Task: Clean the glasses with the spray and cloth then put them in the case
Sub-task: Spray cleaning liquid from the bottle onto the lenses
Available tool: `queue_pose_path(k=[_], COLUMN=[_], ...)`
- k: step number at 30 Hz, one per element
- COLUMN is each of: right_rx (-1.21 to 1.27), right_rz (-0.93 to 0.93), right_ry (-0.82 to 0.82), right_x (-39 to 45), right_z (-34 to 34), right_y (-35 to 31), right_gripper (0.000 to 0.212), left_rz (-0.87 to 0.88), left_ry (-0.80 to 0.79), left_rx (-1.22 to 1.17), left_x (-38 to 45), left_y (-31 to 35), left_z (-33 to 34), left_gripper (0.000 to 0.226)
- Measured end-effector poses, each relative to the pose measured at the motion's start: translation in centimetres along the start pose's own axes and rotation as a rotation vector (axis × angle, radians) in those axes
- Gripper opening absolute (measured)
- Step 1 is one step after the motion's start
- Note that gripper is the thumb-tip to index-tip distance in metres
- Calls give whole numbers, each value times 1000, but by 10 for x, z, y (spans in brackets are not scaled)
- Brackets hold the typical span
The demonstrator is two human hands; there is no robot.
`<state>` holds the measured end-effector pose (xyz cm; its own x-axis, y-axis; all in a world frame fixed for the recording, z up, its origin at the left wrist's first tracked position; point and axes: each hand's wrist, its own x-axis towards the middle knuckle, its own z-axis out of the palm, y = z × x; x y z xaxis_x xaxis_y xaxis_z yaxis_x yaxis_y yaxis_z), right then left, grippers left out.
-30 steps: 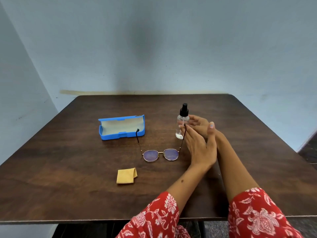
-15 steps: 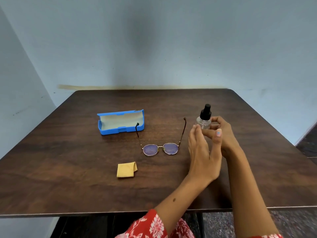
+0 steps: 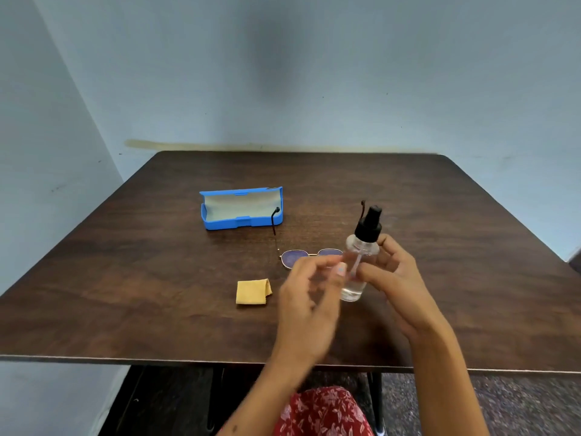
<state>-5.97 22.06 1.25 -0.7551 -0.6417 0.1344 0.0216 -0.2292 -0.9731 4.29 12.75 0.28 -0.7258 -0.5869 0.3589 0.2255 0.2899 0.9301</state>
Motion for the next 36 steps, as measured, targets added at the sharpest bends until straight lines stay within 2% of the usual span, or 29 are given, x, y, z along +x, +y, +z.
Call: queue_pose_path(k=[2,4,6,8,10,14,18,21,25,29,33,36], right_rx=[52,105,186,324,348,312,410,475,350,16,-184,-352], right_rz=[14,66,136,189,212,271,296,257,237,120,42,-20], right_ry=[-55,-130,-208,-283,-290,-237,-249,-288,-261,-164,-100,-112], right_x=[-2,-1,1,5,8,12,13,15,19,24,32,38], right_z=[7,16,25,31,35,37,35,32,29,29,27,31], right_y=[1,0,-3,-1,3,10,11,12,7,5,8,11], right_gripper=[43,40,52,72,72,50,48,53,71,83,108,109], left_rz=[-42,-131,-275,-358,-353,-317,-239,-188,-143,-149,-132,-94], left_ry=[164,266,165,-48,-190,-313,-344,-341,-348,-314,-176,-90], left_rx=[53,115,257,390,414,382,428,442,431,336,232,187], left_x=[18,40,64,82,93,103,107,108,108,110,106,104], left_y=[-13,-26,-38,-46,-50,-57,-64,-65,-67,-69,-70,-71], left_z=[-27,-55,-79,-90,-92,-90,-92,-91,-87,-84,-83,-84], left_gripper=[8,13,31,46,50,38,19,16,14,10,12,14])
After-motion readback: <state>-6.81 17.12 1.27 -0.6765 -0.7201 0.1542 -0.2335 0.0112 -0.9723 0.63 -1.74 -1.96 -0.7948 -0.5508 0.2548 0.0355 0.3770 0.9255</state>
